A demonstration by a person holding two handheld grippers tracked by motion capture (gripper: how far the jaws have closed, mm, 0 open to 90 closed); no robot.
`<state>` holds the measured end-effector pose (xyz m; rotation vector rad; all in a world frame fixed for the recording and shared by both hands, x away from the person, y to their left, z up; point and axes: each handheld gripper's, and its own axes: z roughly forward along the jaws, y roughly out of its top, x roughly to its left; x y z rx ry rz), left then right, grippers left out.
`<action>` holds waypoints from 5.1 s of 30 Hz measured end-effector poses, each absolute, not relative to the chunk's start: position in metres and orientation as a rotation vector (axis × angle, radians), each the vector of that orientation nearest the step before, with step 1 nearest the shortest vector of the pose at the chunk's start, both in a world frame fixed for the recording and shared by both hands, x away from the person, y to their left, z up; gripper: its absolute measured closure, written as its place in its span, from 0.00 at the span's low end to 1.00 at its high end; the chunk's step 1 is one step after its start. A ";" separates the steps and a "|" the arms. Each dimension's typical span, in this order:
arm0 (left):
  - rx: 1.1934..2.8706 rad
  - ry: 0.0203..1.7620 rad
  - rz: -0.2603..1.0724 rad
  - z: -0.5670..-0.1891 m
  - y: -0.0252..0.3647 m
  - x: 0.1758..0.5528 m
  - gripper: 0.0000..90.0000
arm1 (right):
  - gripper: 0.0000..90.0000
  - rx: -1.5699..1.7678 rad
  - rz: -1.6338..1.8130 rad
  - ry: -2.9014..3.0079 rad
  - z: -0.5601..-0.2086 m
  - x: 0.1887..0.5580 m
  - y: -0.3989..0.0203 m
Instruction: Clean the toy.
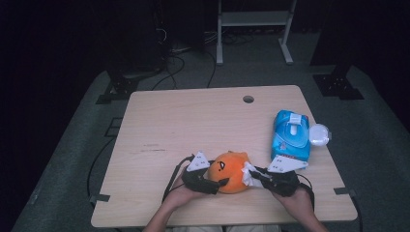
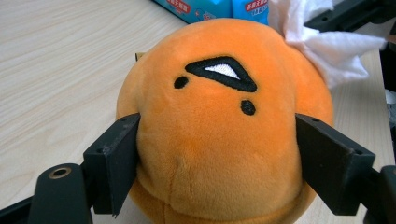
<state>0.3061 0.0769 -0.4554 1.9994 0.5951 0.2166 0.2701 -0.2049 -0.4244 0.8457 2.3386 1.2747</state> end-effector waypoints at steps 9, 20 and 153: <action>1.986 0.643 0.214 -0.445 0.076 0.305 0.09 | 0.90 0.830 1.269 2.350 -0.426 0.271 -0.196; 2.020 0.562 0.258 -0.443 0.070 0.301 0.21 | 0.90 0.684 1.269 2.370 -0.418 0.260 -0.168; 1.975 0.491 0.299 -0.435 0.069 0.285 0.17 | 0.89 0.881 1.450 2.360 -0.427 0.283 -0.205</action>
